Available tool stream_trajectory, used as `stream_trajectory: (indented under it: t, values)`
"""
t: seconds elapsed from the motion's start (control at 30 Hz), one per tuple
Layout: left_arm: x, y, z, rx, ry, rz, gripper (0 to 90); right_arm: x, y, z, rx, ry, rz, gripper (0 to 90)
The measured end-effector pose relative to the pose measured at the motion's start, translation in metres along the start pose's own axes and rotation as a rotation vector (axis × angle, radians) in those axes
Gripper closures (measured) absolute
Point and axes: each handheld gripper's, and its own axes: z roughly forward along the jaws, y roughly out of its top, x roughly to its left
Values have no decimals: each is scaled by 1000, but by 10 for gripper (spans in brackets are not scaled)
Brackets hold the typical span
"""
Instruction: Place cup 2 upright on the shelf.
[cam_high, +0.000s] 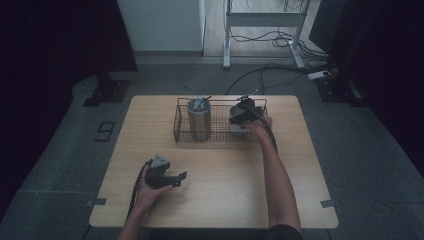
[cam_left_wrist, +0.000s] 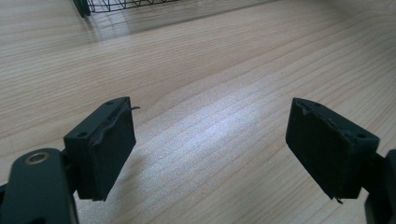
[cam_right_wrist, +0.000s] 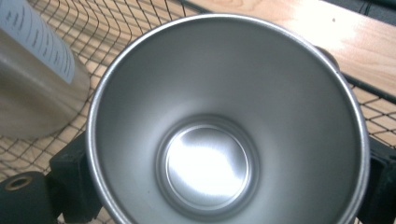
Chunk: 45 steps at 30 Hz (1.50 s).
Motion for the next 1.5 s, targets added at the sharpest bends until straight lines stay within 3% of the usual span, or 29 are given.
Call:
stream_trajectory:
  t: [0.1, 0.33, 0.47, 0.73, 1.03, 1.5]
  values:
    - [0, 0, 0, 2, -1, 3, 160, 1, -2, -1, 23, -10, -20, 65]
    - [-2, 0, 0, 2, 2, 7, 160, 1, -3, -3, 24, -16, -10, 56]
    - [-1, 0, 0, 4, 4, 7, 160, -2, -2, -9, -20, 25, 27, 0]
    - [-2, 0, -1, 1, 7, 11, 160, -5, -3, -28, -113, 3, 54, 0]
    - [-4, -1, 1, 16, 17, 26, 160, -10, -10, -45, -157, -8, 80, 0]
    - [-6, -1, 2, 24, 29, 37, 159, -8, -34, -73, -226, 0, 75, 37]
